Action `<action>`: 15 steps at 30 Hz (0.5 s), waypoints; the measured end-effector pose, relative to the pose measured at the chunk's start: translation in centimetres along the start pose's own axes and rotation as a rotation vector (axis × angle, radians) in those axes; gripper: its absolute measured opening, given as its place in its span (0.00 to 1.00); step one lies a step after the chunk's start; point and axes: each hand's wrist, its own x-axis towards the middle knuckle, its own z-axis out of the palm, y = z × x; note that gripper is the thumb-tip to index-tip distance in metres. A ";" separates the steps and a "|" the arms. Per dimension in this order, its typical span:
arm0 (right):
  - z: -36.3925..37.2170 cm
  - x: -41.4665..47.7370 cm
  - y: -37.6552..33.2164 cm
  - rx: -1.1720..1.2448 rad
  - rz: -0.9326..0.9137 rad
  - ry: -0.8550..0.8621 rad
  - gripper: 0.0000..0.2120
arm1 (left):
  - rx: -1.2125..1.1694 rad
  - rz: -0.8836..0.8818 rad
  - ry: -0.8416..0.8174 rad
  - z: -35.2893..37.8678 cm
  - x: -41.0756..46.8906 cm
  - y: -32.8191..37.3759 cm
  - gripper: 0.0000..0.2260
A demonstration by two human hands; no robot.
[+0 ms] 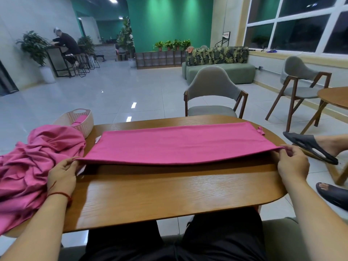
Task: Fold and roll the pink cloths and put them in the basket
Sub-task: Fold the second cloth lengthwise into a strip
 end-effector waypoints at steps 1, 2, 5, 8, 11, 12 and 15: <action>-0.1 0.0 0.1 0.008 -0.002 0.003 0.09 | -0.018 -0.013 -0.002 0.0 -0.1 0.3 0.08; -0.2 0.1 0.2 0.017 -0.001 0.006 0.10 | -0.032 -0.027 -0.001 0.0 -0.5 0.7 0.08; -0.4 -0.1 -0.1 0.044 0.023 0.004 0.11 | -0.048 -0.025 0.019 0.0 -0.9 1.1 0.06; -0.4 -0.3 -0.6 0.035 0.026 0.012 0.12 | 0.021 -0.014 0.032 -0.2 -0.7 0.9 0.10; 0.0 0.2 -1.0 0.033 -0.014 0.016 0.14 | 0.104 0.046 0.088 0.4 -0.5 1.3 0.11; 0.4 0.6 -1.1 0.026 -0.027 0.020 0.14 | 0.111 0.083 0.111 0.8 -0.5 2.0 0.11; 1.9 1.9 -1.6 0.023 -0.037 0.013 0.15 | 0.074 0.092 0.175 2.3 1.1 3.5 0.11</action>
